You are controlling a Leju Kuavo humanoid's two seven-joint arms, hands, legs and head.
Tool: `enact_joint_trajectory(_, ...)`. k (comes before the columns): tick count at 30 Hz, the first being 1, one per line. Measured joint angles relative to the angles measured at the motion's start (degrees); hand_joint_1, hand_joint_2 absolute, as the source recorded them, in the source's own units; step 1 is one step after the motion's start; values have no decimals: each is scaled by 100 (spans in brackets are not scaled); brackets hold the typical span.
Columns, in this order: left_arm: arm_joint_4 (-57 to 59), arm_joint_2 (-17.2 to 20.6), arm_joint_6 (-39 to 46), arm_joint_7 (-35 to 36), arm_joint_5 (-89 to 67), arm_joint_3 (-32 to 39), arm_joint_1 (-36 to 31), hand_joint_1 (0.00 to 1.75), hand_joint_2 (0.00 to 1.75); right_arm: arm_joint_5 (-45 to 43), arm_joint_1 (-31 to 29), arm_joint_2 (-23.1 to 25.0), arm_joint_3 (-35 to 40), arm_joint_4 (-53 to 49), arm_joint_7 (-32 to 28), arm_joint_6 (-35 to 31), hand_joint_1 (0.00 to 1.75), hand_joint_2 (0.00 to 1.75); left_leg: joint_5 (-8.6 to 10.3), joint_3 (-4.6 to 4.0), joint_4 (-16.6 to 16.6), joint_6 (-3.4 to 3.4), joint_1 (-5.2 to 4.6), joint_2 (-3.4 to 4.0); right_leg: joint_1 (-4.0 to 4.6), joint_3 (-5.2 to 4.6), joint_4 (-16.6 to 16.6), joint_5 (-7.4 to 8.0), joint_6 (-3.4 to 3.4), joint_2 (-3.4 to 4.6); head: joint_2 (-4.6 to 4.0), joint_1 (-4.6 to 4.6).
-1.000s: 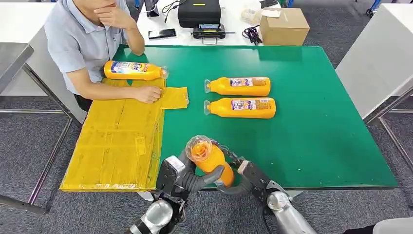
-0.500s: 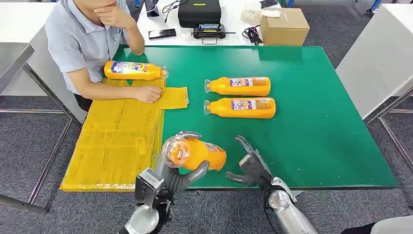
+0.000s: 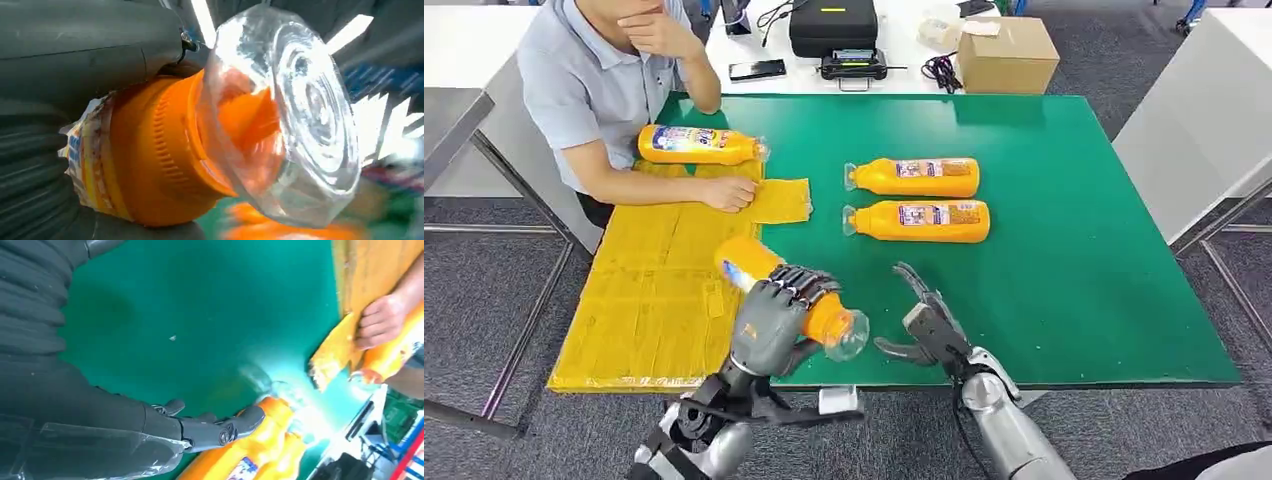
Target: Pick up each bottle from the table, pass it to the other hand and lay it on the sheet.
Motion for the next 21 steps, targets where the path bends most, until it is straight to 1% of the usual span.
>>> enact_joint_trajectory(2,279,46,-20,412,-580,31,-152,175,175,-7,-24,44,0,28,-22,19,0,175,1,0,0,-1,0,2,0,-1,1,0,0,1,0,-2)
enact_joint_trajectory(4,581,79,-66,634,-816,37,-328,175,175,-17,-47,77,-4,77,-37,46,0,175,1,-2,0,-1,0,-3,0,-1,1,0,0,-1,0,0)
enact_joint_trajectory(8,1182,118,-667,1060,-1137,55,-618,175,175,-70,-51,160,-15,131,-48,66,0,175,1,-3,0,-2,0,1,0,-4,2,0,0,1,0,0)
enact_joint_trajectory(14,2028,118,-1137,1480,-1168,83,-1059,175,175,-109,-45,265,-96,184,-53,131,0,175,1,-5,0,-2,0,0,0,-5,2,0,0,0,0,2)
enact_joint_trajectory(18,2431,116,-1335,1582,-1157,175,-1334,175,175,-109,-44,306,-118,219,-55,138,0,175,3,-3,0,-2,0,0,0,-4,2,0,0,0,0,0)
enact_joint_trajectory(21,2729,98,-1648,1720,-1148,236,-1531,175,175,-98,-42,332,-166,236,-53,160,0,175,4,-4,1,-2,0,1,0,-4,3,0,1,0,0,0)
